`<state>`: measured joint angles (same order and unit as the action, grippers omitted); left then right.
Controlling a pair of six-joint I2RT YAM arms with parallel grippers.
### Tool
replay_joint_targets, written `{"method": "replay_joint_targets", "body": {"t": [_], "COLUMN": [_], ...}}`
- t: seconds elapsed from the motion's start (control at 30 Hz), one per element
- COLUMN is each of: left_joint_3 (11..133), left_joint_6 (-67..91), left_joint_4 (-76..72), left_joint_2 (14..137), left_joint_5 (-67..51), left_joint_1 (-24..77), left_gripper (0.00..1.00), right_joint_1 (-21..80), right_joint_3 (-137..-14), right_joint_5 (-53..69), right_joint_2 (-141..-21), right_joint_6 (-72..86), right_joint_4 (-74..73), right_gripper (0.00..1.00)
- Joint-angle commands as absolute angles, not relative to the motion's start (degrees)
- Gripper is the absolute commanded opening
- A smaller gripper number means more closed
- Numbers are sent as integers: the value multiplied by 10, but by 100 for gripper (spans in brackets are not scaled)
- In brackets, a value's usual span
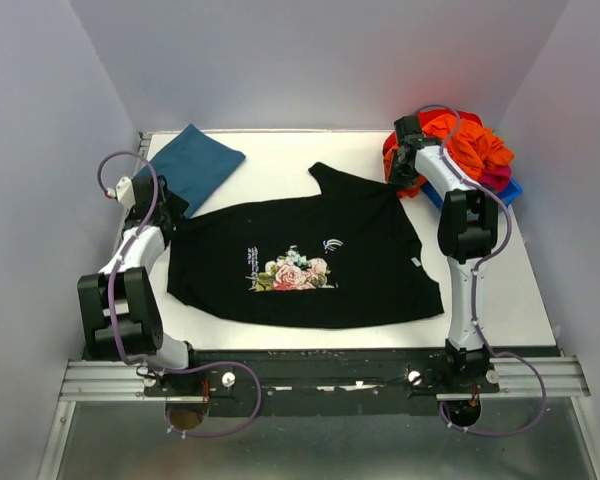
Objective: Fold and stack the t-shirts
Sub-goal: Fold the flattened tshirt in 1/3 of the way
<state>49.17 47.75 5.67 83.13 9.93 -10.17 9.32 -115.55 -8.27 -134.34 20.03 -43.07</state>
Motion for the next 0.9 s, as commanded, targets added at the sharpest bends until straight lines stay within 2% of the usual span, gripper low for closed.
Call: {"method": "replay_joint_targets", "body": {"t": [0.0, 0.17, 0.27, 0.43, 0.7, 0.77, 0.87], "left_joint_3": [554, 550, 506, 446, 476, 490, 492], "left_joint_6": [430, 446, 451, 430, 409, 409, 417], "left_joint_4": [55, 58, 32, 10, 35, 43, 40], "left_joint_2": [888, 929, 914, 883, 932, 956, 971], "left_joint_5": [128, 115, 103, 96, 92, 70, 40], "left_joint_1": [-104, -104, -100, -98, -99, -99, -99], "left_gripper": [79, 77, 77, 72, 75, 67, 35], "right_joint_1": [82, 82, 82, 82, 82, 82, 82], "right_joint_3": [-1150, -1131, -1123, -1113, -1098, -1093, -1086], "right_joint_5": [-114, -71, -83, -72, -69, -73, -81], "right_joint_2": [-1320, -1305, -1296, -1288, -1281, -1278, -1273], "right_joint_6": [192, 187, 187, 187, 189, 188, 188], "right_joint_4": [-414, -406, -407, -402, -396, -396, -396], "right_gripper": [1, 1, 1, 1, 1, 1, 1]}}
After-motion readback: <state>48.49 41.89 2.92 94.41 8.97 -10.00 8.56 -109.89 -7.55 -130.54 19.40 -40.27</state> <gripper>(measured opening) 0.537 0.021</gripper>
